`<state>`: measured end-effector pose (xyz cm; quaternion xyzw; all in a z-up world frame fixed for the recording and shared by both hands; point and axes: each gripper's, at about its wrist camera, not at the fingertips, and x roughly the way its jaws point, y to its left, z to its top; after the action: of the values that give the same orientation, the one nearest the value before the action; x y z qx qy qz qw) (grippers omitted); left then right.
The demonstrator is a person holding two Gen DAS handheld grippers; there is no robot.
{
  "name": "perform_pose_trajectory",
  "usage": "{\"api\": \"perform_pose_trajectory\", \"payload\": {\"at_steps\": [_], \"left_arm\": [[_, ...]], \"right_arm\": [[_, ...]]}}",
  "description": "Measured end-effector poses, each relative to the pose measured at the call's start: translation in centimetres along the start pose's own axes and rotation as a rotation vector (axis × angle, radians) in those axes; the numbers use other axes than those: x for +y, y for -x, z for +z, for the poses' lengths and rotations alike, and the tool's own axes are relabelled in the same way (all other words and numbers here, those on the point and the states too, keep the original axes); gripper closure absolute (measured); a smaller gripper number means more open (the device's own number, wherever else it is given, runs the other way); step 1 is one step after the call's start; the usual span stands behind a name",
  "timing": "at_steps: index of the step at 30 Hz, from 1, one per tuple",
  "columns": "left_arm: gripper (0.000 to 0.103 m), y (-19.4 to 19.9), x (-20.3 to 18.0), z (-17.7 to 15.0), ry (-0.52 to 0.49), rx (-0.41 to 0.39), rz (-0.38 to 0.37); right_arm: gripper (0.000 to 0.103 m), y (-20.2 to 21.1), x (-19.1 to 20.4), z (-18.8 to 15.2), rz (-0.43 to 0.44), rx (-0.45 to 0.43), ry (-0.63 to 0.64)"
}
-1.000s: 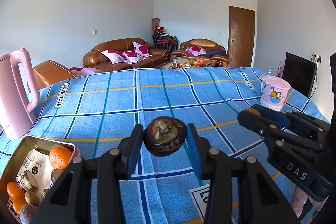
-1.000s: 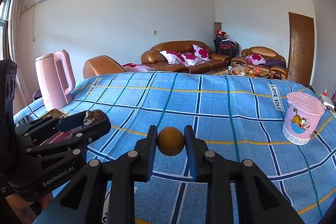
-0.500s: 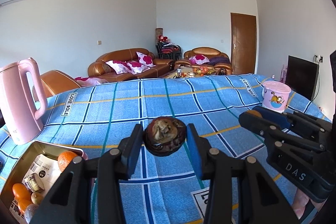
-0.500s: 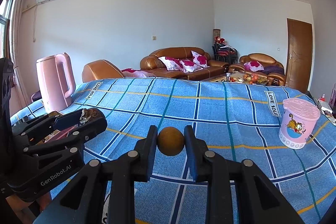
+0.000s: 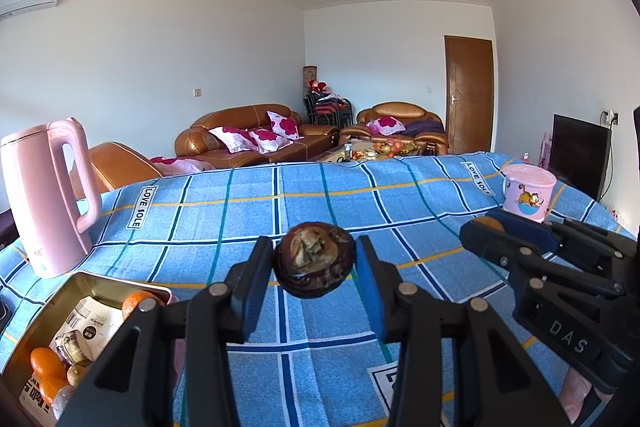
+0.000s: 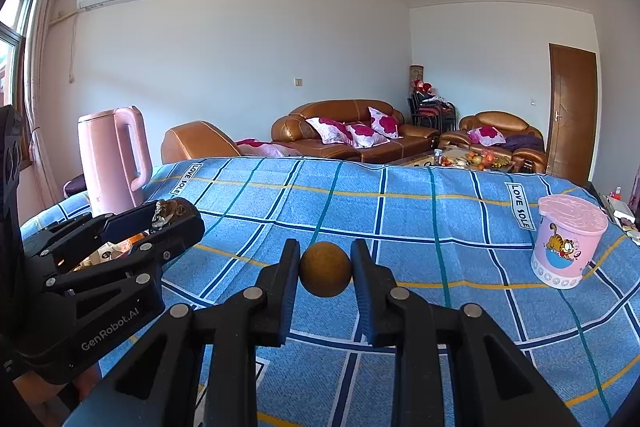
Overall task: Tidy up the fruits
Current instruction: 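Lift the mangosteen with the left gripper while the right lifts the tan fruit, then carry the mangosteen with the left gripper while the right carries the tan fruit over the tin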
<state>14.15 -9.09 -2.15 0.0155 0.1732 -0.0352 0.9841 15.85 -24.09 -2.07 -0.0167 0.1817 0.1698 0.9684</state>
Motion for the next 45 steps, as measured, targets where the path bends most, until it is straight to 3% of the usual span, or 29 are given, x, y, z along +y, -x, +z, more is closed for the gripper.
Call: {"api": "perform_pose_trajectory", "payload": {"at_steps": [18, 45], "left_arm": [[0.059, 3.7, 2.5, -1.4, 0.039, 0.005, -0.007], [0.059, 9.5, 8.3, -2.6, 0.061, -0.007, 0.092]], "right_arm": [[0.075, 1.6, 2.9, -0.5, 0.065, -0.005, 0.01], [0.075, 2.8, 11.7, -0.2, 0.249, -0.004, 0.078]]}}
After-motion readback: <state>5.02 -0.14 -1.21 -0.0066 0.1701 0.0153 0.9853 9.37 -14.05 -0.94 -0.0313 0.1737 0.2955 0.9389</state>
